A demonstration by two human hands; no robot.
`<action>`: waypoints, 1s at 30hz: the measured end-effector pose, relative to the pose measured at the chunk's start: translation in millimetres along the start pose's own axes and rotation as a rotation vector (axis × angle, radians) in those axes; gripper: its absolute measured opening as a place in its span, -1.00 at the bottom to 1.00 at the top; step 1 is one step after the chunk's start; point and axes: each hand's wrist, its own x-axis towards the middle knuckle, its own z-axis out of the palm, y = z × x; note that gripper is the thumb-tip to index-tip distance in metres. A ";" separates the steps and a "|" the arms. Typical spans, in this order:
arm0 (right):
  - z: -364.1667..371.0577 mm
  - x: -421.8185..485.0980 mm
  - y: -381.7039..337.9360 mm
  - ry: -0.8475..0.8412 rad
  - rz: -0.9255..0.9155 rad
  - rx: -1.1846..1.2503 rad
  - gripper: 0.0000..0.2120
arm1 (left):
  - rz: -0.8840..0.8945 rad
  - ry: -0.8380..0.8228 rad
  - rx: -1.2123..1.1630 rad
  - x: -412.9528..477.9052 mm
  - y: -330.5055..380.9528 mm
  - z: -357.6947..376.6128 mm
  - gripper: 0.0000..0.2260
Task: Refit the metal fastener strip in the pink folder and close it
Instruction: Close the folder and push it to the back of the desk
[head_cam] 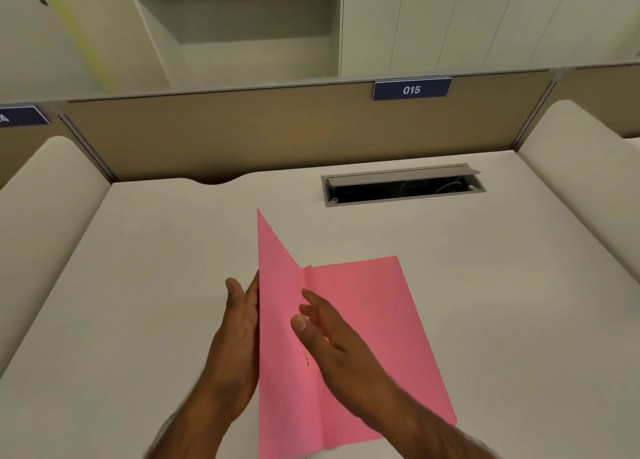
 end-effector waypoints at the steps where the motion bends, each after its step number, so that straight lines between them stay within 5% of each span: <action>1: -5.2 -1.4 -3.5 0.003 0.007 0.010 -0.33 | 0.016 0.004 0.007 1.4 -5.2 12.5 -0.36; 4: -21.9 -7.4 -8.7 0.014 0.029 0.062 -0.36 | 0.041 0.063 0.026 8.0 -26.1 48.5 -0.36; 7: -38.9 -13.6 -7.0 0.050 0.019 0.087 -0.41 | 0.034 0.098 0.163 12.9 -60.7 70.8 -0.64; 12: -67.7 -19.2 8.0 0.128 0.022 0.034 -0.57 | 0.042 0.076 0.272 23.0 -118.4 92.3 -0.31; 18: -118.7 -18.4 48.9 0.326 0.138 -0.132 -0.68 | 0.226 0.142 1.065 45.0 -185.4 53.1 -0.36; 30: -152.3 -1.4 174.0 0.526 0.341 -0.380 -0.59 | 0.212 0.060 1.551 53.4 -221.4 36.8 -0.32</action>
